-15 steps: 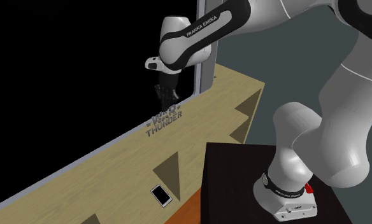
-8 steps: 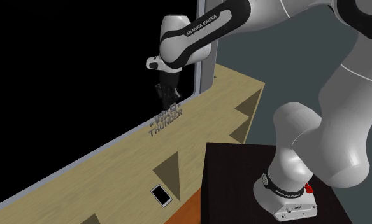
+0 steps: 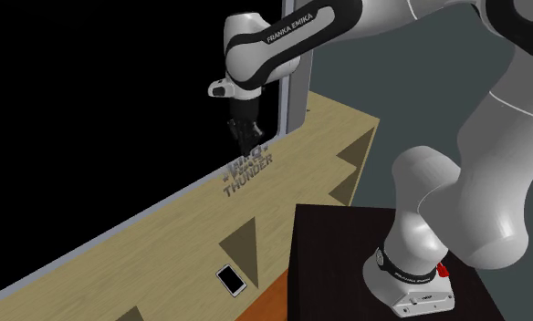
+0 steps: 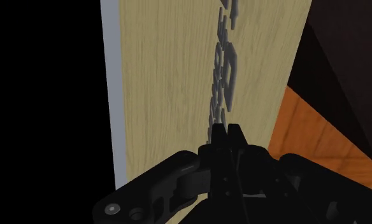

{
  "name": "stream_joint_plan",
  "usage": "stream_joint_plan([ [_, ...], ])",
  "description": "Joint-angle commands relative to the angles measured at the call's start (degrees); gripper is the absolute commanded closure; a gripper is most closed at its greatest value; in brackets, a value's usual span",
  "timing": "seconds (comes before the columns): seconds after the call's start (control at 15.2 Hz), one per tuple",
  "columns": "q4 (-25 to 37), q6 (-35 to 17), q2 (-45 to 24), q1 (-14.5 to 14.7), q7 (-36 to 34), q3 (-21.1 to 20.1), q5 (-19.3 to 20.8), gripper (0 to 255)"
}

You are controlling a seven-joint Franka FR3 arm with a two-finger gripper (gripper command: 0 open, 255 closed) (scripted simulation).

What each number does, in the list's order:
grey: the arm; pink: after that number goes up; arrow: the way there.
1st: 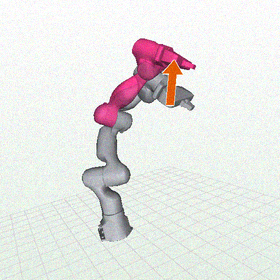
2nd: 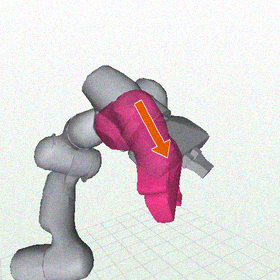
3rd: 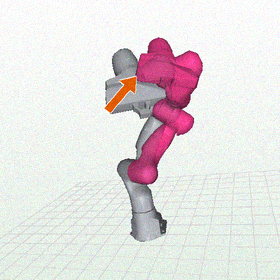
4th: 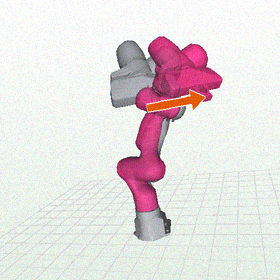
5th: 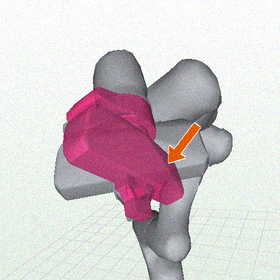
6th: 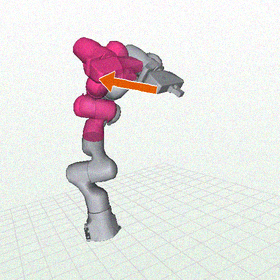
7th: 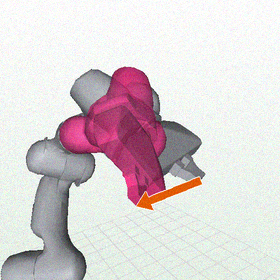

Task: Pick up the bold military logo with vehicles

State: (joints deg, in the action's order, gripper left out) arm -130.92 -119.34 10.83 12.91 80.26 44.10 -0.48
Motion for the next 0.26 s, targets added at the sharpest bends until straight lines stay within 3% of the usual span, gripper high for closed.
stream_joint_plan([
  [0.0, 1.5, -2.5, 0.5, 0.0, -1.0, -0.5, 0.6, 255],
  [0.2, 2.1, -1.6, 1.0, -0.1, -1.3, -0.7, 0.9, 255],
])
